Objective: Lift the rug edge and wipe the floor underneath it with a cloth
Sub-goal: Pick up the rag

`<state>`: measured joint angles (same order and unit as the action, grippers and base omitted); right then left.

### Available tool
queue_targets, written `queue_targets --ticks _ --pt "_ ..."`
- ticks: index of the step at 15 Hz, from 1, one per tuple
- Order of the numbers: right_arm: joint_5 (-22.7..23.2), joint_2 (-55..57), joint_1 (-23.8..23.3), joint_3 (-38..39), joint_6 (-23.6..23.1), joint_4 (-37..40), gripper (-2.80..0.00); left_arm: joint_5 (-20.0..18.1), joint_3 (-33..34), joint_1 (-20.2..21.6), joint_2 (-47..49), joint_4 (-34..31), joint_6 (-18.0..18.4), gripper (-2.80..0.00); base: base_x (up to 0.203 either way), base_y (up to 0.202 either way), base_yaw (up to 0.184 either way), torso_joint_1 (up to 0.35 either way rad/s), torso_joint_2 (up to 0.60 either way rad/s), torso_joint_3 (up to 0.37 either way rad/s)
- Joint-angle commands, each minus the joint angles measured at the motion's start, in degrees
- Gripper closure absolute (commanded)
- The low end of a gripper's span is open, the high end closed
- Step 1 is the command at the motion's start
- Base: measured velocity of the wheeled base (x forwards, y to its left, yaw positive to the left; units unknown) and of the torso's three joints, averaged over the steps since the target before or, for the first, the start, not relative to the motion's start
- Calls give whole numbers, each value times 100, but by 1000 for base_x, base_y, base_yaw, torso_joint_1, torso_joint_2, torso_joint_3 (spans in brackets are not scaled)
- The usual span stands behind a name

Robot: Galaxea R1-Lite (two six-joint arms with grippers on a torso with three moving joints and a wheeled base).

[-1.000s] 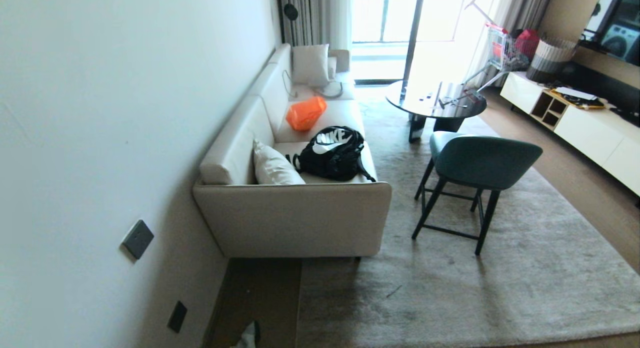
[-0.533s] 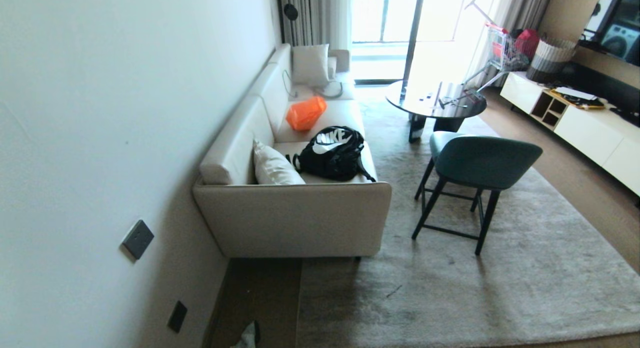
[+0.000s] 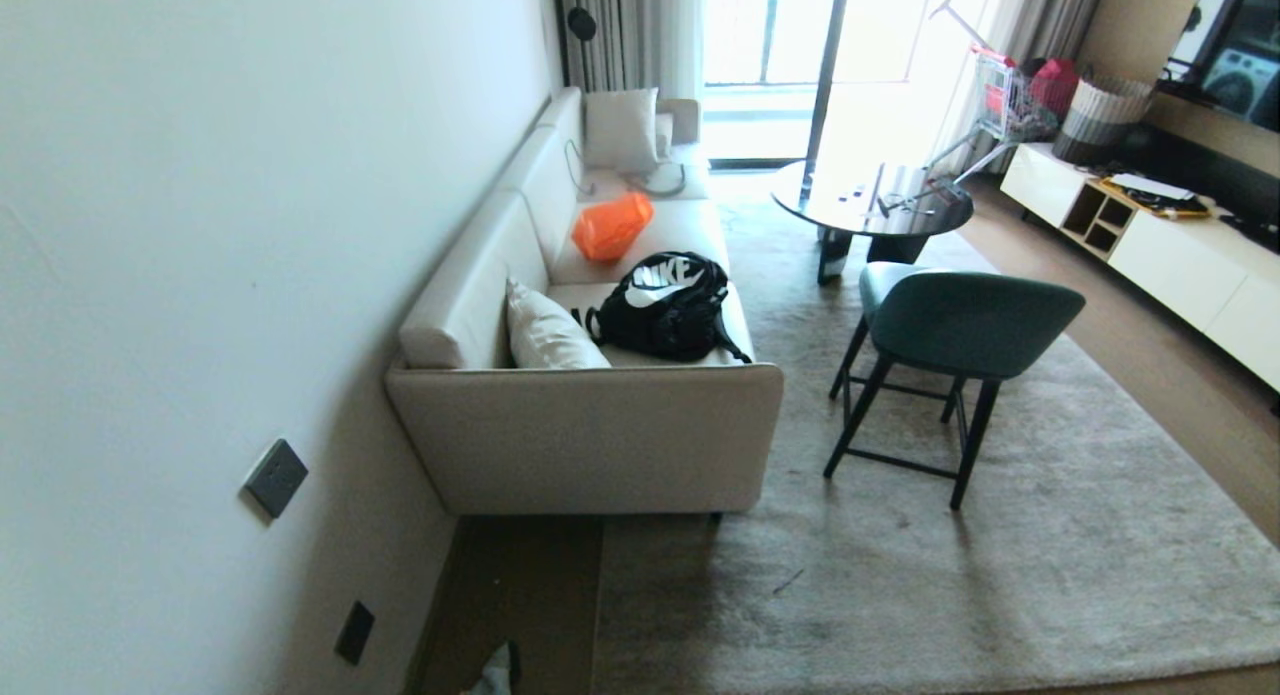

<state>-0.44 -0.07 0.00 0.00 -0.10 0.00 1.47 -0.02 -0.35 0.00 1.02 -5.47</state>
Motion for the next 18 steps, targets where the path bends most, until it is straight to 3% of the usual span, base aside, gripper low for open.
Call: queue_targets --ticks 1,6,18 --pt "0 7 0 0 1 0 0 2 2 0 0 4 -6 0 0 0 0 0 0 0" --pt "0 7 8 0 1 0 0 2 2 0 0 4 -6 0 0 0 0 -7 5 7" --pt "0 7 3 0 27 0 0 2 -5 0 0 4 -6 0 0 0 0 -125 301 167"
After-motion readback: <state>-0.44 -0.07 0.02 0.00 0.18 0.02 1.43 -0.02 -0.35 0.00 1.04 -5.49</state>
